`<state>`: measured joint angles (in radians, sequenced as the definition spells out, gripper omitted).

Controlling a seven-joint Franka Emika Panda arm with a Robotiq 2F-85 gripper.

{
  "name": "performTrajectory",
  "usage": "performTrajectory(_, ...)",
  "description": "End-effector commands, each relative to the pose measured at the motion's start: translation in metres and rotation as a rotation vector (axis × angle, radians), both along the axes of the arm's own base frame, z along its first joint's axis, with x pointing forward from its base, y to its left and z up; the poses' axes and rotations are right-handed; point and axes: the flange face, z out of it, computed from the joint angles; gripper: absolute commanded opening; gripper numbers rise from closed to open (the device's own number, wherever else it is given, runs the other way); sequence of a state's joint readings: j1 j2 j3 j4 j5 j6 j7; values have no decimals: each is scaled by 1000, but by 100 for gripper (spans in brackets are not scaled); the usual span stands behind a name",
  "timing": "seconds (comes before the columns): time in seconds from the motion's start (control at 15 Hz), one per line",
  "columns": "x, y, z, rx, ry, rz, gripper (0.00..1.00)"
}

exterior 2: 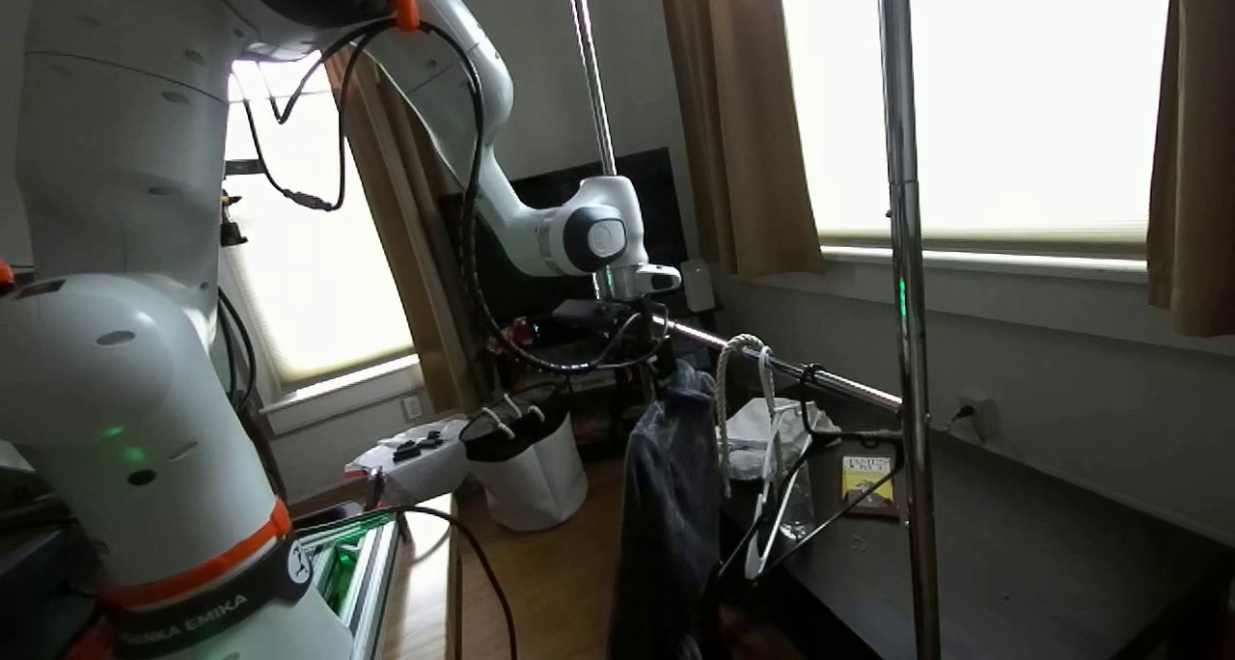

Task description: Move the hanger with the rob to the top rod

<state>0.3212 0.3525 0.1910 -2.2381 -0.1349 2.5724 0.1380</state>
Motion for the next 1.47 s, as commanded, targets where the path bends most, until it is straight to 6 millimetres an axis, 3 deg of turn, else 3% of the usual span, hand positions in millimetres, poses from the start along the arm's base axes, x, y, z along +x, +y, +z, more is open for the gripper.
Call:
performTrajectory(0.0,15,8,-3,-56,-47,62,100)
performTrajectory(0.33,20,28,-12,-49,-39,183,100)
performTrajectory(0.73,23,30,-7,-30,-42,159,100)
performTrajectory(1.2,19,36,-44,-17,92,283,100)
performTrajectory(1.27,21,35,-48,-28,93,286,96)
performTrajectory(1.4,27,31,-57,-29,91,268,76)
